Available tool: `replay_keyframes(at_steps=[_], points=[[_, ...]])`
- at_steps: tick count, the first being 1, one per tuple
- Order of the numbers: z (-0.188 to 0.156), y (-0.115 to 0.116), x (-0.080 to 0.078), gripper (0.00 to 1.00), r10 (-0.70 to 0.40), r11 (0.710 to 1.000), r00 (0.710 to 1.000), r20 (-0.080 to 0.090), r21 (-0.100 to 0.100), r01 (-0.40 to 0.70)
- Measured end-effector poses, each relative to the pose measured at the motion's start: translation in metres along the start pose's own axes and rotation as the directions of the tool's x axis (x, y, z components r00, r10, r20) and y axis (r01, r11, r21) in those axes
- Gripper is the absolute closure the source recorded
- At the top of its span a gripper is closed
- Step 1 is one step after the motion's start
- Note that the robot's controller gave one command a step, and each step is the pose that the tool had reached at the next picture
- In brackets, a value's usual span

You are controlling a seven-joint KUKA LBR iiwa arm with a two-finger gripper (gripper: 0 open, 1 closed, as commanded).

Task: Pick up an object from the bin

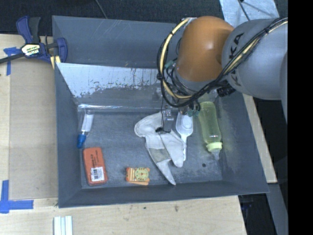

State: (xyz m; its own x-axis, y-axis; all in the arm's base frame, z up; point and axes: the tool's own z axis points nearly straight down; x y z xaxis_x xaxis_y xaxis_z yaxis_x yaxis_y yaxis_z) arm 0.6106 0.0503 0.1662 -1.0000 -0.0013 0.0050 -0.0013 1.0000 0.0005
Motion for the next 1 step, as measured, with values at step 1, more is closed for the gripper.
replay_keyframes(at_steps=[1], points=[[-0.0052,-0.0002,-0.0017,0.00,0.001,1.000,1.000,0.009,0.000,-0.001]])
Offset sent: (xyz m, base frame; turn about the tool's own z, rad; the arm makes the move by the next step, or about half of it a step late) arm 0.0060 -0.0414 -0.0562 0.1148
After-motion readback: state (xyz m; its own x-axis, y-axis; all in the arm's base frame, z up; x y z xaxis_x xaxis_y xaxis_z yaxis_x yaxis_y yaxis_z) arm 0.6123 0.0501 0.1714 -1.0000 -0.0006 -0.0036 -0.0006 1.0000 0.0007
